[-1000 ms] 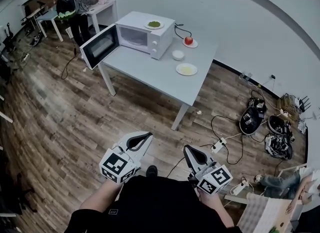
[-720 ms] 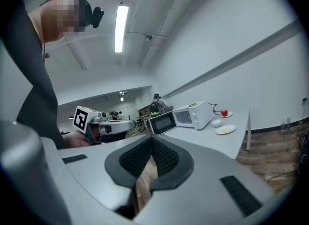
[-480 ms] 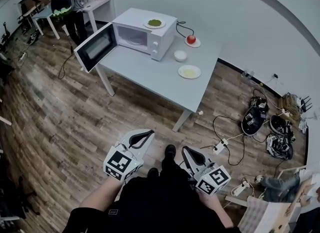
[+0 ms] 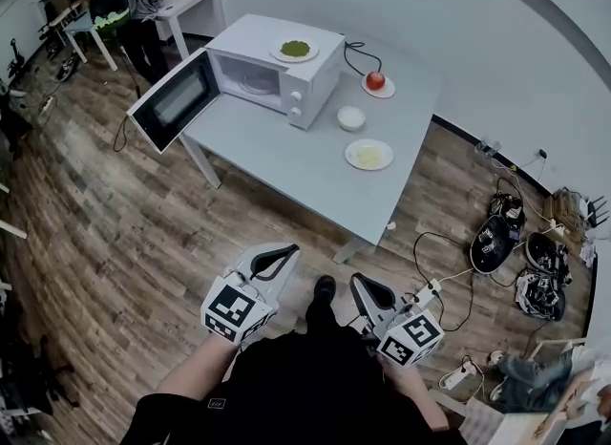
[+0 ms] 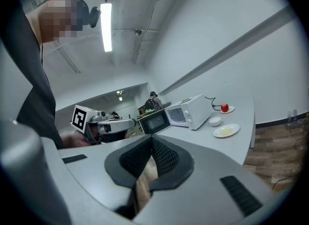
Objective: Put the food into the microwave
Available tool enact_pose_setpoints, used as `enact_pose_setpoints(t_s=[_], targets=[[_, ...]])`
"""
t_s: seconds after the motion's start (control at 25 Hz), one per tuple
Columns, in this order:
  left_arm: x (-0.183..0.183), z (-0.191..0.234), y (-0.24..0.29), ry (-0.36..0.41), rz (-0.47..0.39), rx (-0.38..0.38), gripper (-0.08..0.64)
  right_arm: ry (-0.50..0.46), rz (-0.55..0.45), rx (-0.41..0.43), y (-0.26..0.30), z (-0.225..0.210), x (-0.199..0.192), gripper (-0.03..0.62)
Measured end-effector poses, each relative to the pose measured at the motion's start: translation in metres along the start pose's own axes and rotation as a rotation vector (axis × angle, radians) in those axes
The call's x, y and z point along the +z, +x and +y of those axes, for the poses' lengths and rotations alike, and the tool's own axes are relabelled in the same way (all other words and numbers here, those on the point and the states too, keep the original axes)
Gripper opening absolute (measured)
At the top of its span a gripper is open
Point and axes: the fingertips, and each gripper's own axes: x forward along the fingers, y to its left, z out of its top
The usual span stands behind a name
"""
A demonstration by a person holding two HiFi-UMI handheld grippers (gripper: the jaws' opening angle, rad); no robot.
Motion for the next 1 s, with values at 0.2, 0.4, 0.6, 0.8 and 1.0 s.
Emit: enact_pose_setpoints(t_s=[0.2,0.4,0.6,0.8,1.0], targets=[[0.015,0.036,0.056,-0.005,0.012,0.025,0.009,0.000,0.020,0.031,0.033,-0.058,0.029,0.014],[0.026,0.067,0.107,-0.013,0.035,0.050,0.009,-0.003,0.032,0.054,0.057,-0.111,0.055,0.014],[0.028,0.093,0.143,-0.004,0.062,0.056,0.009,0.006,0.052,0.024,0.075,-0.155,0.068,0.014],[0.025,0.115,0.170,0.022,0.091,0.026,0.009,0.021,0.075,0.019,0.102,-0.171,0.073,0.014],[0.023,0.141,0.190,0.039,0.094,-0.044,0.009,0.038,0.074,-0.011,0.135,-0.180,0.083,0.014]])
